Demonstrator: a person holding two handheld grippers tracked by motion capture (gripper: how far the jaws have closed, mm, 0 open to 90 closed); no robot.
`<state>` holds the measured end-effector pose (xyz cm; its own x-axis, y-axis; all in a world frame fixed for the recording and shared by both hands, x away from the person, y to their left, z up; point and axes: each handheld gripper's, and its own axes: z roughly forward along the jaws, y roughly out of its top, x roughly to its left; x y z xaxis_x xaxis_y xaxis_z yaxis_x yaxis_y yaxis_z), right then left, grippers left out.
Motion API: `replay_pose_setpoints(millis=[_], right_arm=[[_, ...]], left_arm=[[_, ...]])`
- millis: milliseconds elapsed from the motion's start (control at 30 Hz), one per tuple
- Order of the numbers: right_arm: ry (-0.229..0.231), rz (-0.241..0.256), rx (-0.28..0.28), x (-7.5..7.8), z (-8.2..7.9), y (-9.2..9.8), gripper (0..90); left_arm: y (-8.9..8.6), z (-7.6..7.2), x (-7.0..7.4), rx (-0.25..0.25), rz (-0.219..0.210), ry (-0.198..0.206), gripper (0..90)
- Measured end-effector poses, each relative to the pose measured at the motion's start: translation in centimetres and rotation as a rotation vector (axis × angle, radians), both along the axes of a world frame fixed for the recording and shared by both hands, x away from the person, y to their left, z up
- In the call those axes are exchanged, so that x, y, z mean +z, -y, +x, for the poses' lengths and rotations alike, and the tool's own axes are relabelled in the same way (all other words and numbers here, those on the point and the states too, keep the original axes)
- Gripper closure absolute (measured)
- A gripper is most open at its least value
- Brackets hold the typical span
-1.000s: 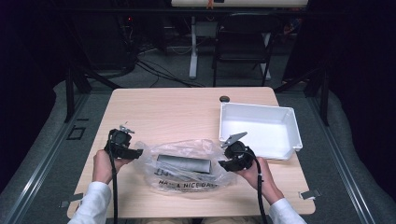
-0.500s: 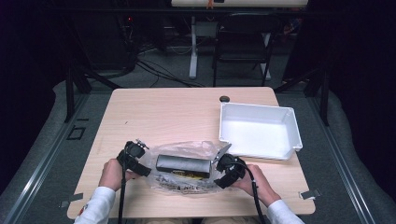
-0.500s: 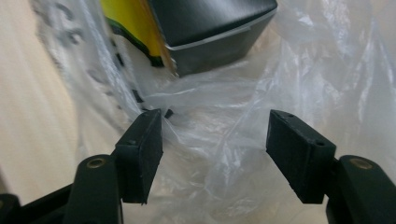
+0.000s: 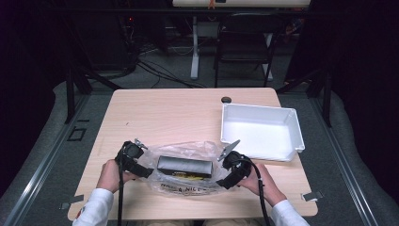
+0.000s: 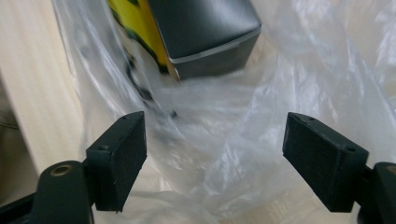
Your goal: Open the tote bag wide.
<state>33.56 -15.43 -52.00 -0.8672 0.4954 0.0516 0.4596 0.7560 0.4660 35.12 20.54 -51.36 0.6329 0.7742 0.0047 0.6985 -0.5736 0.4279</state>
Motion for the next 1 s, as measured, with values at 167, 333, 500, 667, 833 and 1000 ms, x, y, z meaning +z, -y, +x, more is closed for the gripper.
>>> replay_pose_setpoints(millis=[167, 333, 500, 667, 833, 1000], right_arm=[[0.025, 0.035, 0.018, 1.8, -0.3, 0.4, 18.1], [0.057, 0.069, 0.031, 3.1, -0.5, 0.6, 17.6], [0.076, 0.058, 0.076, 4.0, -0.7, 0.1, 18.0], [0.089, 0.032, 0.113, 4.4, -0.7, -0.9, 19.2], [0.091, -0.002, 0.152, 4.3, -0.5, -2.1, 19.5], [0.088, -0.029, 0.198, 4.0, 0.0, -3.7, 20.2]], left_arm=[[-0.5, -0.7, 1.5, -0.003, -0.06, 0.029, 5.1], [-1.1, -1.1, 2.6, -0.002, -0.101, 0.05, 2.6], [-2.4, -1.6, 3.5, 0.027, -0.119, 0.072, 1.4], [-4.2, -2.0, 3.3, 0.066, -0.123, 0.066, 0.1], [-5.3, -2.3, 2.8, 0.101, -0.131, 0.098, 0.0], [-5.9, -2.2, 2.4, 0.125, -0.146, 0.101, 0.0]])
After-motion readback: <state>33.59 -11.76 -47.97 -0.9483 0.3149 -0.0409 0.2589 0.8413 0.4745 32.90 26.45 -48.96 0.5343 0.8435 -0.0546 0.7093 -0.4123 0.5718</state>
